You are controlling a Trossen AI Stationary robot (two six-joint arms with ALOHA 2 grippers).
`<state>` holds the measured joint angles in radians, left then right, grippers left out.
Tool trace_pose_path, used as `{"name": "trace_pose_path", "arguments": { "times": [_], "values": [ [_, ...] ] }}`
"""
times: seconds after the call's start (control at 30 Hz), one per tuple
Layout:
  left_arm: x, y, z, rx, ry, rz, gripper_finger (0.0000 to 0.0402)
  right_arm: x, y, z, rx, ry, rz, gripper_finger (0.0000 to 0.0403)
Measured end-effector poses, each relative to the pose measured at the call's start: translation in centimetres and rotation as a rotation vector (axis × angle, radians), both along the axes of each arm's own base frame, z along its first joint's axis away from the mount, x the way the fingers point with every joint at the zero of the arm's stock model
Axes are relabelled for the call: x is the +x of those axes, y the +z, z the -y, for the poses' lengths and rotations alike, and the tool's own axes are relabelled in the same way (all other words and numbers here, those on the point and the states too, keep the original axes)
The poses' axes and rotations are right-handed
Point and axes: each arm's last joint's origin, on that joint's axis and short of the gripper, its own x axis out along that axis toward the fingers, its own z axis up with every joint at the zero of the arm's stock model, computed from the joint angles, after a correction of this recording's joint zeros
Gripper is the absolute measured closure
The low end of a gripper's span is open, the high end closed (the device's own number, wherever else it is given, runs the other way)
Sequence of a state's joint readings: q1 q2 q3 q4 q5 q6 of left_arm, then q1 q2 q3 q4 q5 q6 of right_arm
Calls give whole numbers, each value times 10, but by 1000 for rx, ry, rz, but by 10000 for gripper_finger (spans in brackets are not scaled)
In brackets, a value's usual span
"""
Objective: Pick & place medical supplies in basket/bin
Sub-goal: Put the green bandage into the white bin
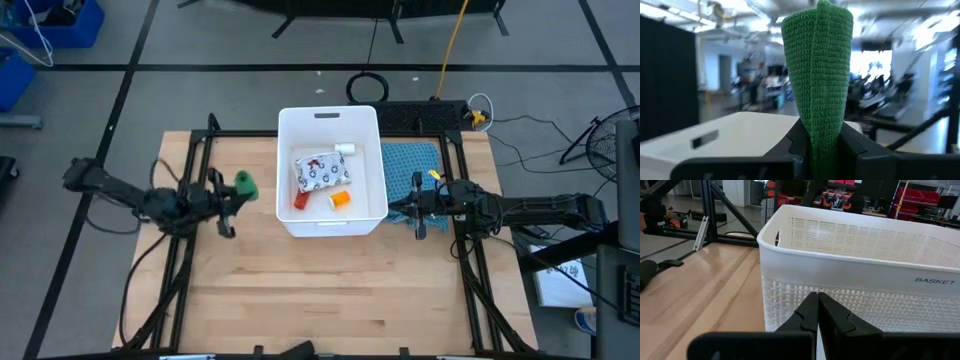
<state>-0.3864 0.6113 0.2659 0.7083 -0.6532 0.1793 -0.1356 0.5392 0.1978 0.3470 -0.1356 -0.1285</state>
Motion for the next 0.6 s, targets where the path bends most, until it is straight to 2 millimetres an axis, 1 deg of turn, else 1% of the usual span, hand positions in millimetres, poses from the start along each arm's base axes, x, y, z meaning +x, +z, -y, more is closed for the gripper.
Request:
{"name": "trace_pose_path", "arguments": {
  "times": [0.1,0.2,0.27,0.3,0.37,0.4,0.5,0.6],
  "values": [
    [18,44,-9,-1,43,-122,352,0,0,0,2,0,0,403],
    [43,86,-23,-24,107,-236,352,0,0,0,1,0,0,403],
    [66,105,-35,-46,120,-334,352,0,0,0,-13,1,0,403],
    [80,111,-42,-67,119,-390,352,0,0,0,-16,1,0,403],
    [111,115,-57,-123,97,-515,352,0,0,0,-15,1,0,403],
    [128,113,-64,-144,80,-580,352,0,0,0,-14,1,0,403],
    [177,92,-81,-198,50,-791,352,0,0,0,-3,5,-1,403],
    [217,66,-91,-256,7,-935,352,0,-1,-1,0,35,-7,403]
  ]
}}
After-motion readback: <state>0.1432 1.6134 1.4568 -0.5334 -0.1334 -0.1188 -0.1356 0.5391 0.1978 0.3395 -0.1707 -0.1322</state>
